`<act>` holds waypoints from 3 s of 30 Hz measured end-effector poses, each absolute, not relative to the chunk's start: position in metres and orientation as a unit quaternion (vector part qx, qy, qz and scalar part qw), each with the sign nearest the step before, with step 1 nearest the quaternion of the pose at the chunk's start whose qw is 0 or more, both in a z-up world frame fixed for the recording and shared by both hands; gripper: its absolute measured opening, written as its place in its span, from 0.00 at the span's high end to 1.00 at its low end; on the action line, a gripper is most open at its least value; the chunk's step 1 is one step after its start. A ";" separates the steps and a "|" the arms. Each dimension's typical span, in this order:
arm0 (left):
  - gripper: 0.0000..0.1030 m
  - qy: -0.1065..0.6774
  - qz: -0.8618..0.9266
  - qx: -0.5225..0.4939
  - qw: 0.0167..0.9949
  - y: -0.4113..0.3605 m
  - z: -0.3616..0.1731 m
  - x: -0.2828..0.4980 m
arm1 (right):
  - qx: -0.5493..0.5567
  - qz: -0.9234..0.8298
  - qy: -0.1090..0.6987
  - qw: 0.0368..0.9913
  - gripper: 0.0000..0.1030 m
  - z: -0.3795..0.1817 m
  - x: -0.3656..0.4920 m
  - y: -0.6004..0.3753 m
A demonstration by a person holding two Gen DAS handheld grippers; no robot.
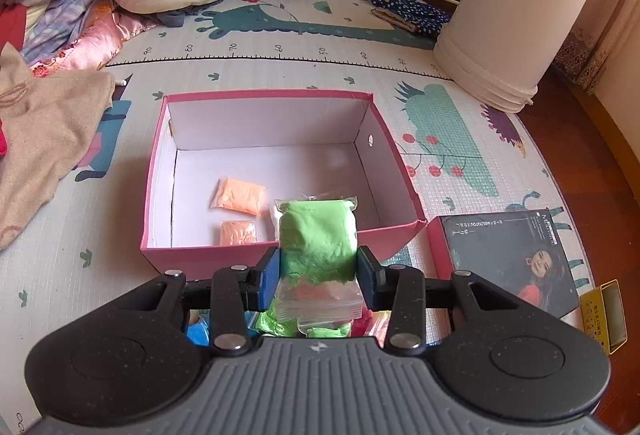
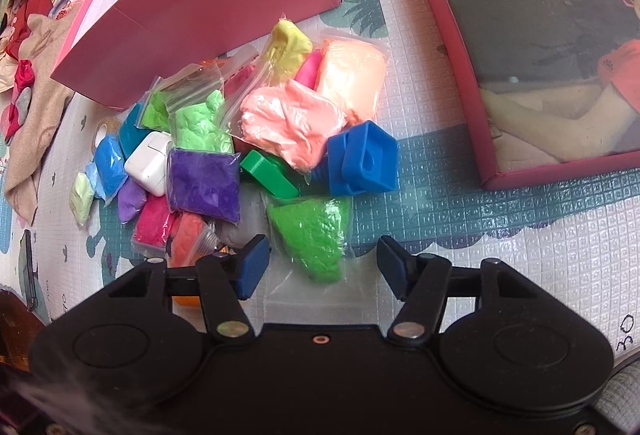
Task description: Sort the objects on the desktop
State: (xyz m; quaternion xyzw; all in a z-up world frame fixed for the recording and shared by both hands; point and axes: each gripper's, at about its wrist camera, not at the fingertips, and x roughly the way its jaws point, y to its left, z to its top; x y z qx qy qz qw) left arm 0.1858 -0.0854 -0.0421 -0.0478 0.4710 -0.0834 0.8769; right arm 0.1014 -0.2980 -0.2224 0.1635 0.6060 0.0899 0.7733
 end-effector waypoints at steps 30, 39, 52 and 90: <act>0.62 0.543 -0.030 -0.059 0.837 -0.035 -0.151 0.299 | 0.140 0.076 0.605 0.780 0.69 -0.199 0.094 -0.293; 0.62 0.565 -0.031 -0.071 0.821 -0.028 -0.171 0.316 | 0.158 0.092 0.596 0.782 0.69 -0.184 0.093 -0.288; 0.61 0.588 -0.066 -0.015 0.806 -0.062 -0.190 0.336 | 0.174 0.087 0.596 0.779 0.69 -0.181 0.090 -0.293; 0.32 0.516 -0.102 0.059 0.849 -0.065 -0.040 0.230 | 0.149 0.103 0.552 0.814 0.69 -0.127 0.097 -0.279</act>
